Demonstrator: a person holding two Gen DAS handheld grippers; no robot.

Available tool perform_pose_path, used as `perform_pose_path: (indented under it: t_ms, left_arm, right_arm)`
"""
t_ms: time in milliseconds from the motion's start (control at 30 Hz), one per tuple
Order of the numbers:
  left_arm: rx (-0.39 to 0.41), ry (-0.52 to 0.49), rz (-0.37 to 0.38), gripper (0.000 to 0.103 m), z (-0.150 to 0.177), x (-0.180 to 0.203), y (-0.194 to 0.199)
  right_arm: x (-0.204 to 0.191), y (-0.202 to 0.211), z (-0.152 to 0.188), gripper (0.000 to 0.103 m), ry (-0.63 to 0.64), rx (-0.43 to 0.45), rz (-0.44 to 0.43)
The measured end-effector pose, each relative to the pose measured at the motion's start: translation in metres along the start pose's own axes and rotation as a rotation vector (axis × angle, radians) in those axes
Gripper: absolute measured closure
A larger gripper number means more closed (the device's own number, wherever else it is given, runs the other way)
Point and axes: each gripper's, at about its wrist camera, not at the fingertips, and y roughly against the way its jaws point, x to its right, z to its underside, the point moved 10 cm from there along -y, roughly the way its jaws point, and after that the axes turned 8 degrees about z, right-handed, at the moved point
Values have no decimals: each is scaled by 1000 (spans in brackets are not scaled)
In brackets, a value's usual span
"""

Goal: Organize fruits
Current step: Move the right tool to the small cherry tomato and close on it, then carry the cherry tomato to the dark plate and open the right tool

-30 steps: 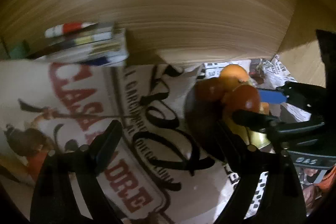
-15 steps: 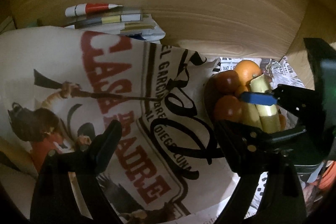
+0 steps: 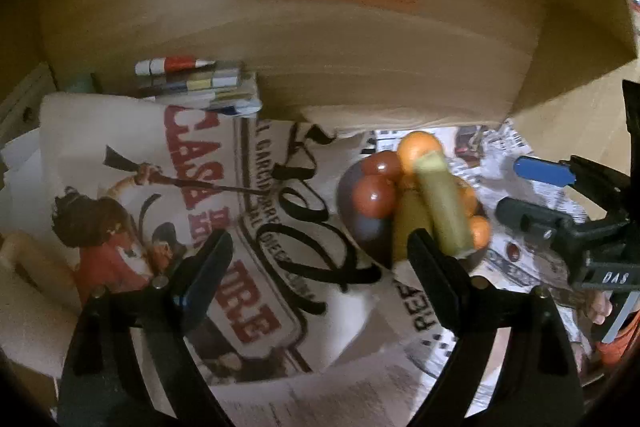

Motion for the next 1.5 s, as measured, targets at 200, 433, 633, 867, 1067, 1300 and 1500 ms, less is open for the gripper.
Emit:
perform_pose_path:
  t_ms: [200,433,633,867,1067,1300,1500]
  left_arm:
    - [29,-31,11,13,14,37,19]
    - [21,-58,7,13,41,70,21]
    - [-21,-18,39,27,60,78,7]
    - [-73,-24,40,39,72,79,-9]
    - [-127,-37,74,56,81,86,-23]
    - [-148,-57,133,59,94,111,-20]
    - [-163,-69,202,61,108,141,-10]
  right_arm:
    - [33,35,30,34,-62,19,46]
    - [61,38,75,34,-107,-34,88]
    - [76,3,109,48,-126,-158,88]
    - [85,-37,125,65,-163,-267,59]
    - [84,-49,127,84,-141,-283,73]
    - [87,-19,119,84,-168,-222,56]
    - [81,29,115,84,-186,-131,51]
